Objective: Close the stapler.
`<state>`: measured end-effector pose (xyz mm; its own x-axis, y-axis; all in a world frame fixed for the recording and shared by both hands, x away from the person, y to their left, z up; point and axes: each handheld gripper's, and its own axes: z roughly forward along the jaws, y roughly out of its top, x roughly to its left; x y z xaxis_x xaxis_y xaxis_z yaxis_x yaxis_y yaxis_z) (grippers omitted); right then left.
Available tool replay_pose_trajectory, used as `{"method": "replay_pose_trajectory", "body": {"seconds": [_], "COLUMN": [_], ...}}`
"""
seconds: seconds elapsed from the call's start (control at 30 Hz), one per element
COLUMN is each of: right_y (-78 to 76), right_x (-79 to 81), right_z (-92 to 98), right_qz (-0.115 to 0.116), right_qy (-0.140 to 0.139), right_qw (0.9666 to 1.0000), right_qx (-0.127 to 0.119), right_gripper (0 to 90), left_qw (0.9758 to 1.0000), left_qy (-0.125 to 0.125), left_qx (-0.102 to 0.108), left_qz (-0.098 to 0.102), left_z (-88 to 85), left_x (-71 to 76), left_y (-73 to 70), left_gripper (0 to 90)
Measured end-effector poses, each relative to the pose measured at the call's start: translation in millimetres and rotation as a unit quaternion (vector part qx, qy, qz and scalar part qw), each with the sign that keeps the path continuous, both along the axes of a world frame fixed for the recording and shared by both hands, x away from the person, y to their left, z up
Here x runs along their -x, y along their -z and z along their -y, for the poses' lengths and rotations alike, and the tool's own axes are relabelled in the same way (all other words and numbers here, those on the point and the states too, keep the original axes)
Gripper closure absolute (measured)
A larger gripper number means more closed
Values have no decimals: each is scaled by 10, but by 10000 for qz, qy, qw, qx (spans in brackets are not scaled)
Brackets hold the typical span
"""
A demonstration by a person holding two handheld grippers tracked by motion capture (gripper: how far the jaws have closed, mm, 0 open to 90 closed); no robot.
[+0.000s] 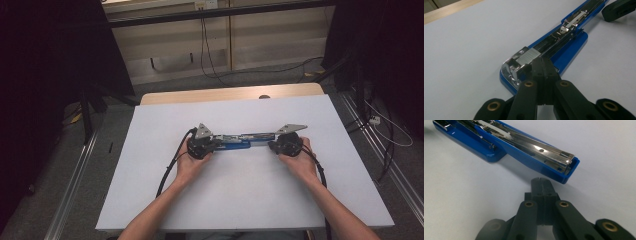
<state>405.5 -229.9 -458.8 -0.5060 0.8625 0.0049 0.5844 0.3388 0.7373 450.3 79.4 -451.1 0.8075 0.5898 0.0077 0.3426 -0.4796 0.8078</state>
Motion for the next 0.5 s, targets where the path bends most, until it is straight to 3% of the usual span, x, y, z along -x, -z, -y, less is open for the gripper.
{"method": "replay_pose_trajectory", "body": {"seconds": [0.5], "right_y": [9], "right_x": [-17], "right_z": [-13], "right_qz": [55], "right_qy": [70], "right_qw": [10000], "right_qx": [-12], "right_gripper": [900], "left_qw": [9999], "left_qy": [-14], "left_qx": [129], "left_qz": [-80], "left_z": [-19], "left_x": [-14], "left_y": [12], "left_gripper": [900]}}
